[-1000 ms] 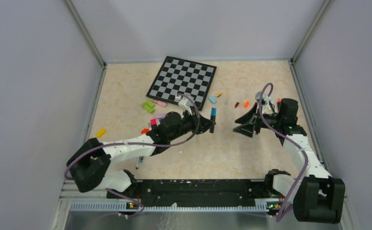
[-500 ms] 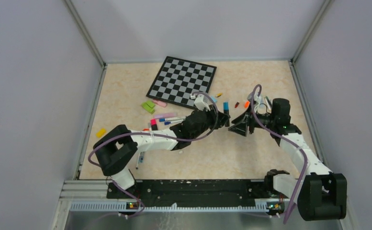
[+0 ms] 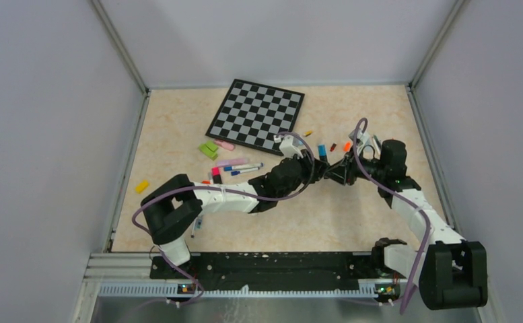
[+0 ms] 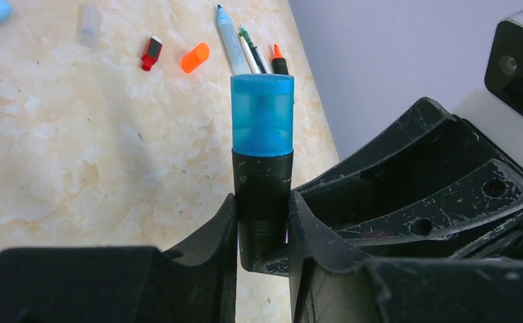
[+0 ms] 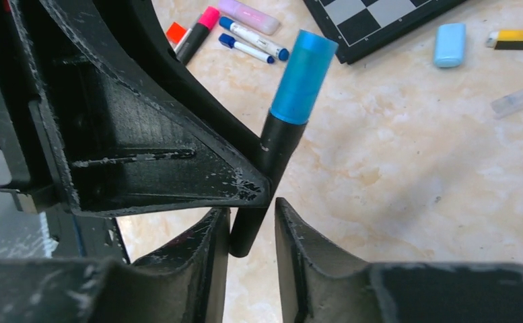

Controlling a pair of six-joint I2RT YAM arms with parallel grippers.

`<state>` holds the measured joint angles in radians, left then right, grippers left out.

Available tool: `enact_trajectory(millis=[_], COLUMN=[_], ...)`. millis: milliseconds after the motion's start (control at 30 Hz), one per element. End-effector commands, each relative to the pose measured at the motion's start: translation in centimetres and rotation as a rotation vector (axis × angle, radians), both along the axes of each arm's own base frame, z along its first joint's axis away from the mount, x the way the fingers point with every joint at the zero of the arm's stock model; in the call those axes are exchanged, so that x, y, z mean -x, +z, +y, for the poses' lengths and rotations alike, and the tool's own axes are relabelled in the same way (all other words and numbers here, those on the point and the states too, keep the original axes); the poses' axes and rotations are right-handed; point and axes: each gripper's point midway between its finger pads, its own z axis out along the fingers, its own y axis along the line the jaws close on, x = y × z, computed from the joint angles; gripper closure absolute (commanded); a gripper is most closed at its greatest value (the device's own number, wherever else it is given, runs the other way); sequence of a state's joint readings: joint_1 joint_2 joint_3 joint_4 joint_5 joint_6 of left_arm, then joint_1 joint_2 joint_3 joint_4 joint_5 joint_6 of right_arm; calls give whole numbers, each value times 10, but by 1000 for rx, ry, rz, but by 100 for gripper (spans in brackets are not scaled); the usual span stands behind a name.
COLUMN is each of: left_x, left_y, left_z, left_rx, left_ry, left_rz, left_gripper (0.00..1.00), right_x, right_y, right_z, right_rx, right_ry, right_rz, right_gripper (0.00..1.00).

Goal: Open the pen caps
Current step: Pick up the pen from the center of the board.

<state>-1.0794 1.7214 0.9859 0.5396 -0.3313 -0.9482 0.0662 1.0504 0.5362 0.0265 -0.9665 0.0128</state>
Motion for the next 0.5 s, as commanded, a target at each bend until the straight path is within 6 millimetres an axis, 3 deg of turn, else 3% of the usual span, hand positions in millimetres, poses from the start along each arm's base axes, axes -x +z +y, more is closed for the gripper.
enact_trajectory(millis=[0,67,167,200,333,467], left_x=[1,3,6,8,12,19], left_y=[32,35,40,41,53,70], left_z=[-13,-14,-16,-16,-8,17], left_rx=[90,100,118,122,128,130], left_ry=[-7,-21,-41,-46,-60,-56], left_rz=[-40,-51,-65,-70,-138,-270], left_gripper=[100,100,99,95,64,29], right_x=[-11,-12,-10,-10,-6,0], right_y=[8,6,8,9,12,16], right_z=[2,2,4,4,6,9], right_rx=[-16,-15,-21,-20,-16,-12], right_ry=[-27,-29,-12,-3,35,88], right_rz=[-34,-26,-25,-31,-44,-69], right_gripper=[76,81,98,100,100,100])
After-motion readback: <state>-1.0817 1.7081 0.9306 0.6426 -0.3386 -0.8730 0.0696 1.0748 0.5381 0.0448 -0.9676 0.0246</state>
